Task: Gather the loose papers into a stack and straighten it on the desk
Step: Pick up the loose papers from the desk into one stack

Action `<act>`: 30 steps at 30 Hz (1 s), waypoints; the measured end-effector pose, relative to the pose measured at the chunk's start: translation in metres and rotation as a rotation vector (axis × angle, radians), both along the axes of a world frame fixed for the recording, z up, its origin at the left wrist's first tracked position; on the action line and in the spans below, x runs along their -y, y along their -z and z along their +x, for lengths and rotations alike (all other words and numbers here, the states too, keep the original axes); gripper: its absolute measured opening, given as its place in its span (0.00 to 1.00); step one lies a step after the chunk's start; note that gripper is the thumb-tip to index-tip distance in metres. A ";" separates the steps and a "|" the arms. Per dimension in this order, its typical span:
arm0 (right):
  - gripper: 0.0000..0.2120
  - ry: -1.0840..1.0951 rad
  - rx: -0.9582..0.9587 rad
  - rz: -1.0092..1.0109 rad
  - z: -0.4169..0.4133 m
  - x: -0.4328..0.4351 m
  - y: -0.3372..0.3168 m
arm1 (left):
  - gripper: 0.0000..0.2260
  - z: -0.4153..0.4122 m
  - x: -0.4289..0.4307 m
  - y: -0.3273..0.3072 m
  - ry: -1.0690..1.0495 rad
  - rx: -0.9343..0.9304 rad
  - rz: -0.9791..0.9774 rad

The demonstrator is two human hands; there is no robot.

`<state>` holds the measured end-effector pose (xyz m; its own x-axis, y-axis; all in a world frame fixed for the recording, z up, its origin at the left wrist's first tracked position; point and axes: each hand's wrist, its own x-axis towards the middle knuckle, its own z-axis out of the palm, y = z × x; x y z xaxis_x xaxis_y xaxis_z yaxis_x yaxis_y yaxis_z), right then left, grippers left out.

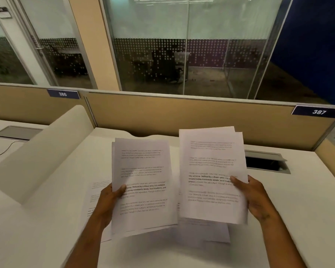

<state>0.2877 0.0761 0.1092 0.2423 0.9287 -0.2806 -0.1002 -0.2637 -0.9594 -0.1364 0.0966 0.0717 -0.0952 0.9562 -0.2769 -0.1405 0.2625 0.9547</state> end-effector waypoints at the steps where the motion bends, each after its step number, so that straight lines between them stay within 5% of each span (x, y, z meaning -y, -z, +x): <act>1: 0.14 -0.049 -0.031 0.003 -0.010 0.000 -0.002 | 0.15 0.002 -0.001 -0.002 0.001 0.009 0.002; 10: 0.16 -0.255 -0.128 -0.041 -0.126 -0.008 0.026 | 0.31 0.024 0.011 -0.017 0.118 0.032 0.072; 14: 0.15 -0.180 -0.033 -0.056 -0.149 -0.008 0.036 | 0.24 0.028 0.017 -0.018 0.058 0.102 0.044; 16: 0.18 -0.164 0.029 -0.039 -0.154 -0.007 0.035 | 0.29 0.025 0.017 -0.015 0.029 0.136 0.001; 23: 0.14 -0.174 0.075 0.038 -0.152 -0.020 0.035 | 0.36 0.018 0.023 -0.010 0.043 -0.027 0.068; 27: 0.12 -0.091 0.433 -0.025 -0.124 -0.043 0.057 | 0.16 -0.007 0.030 -0.003 -0.037 -0.020 0.051; 30: 0.20 -0.319 0.740 -0.116 -0.116 -0.057 0.083 | 0.12 -0.026 0.041 0.004 -0.094 0.000 0.026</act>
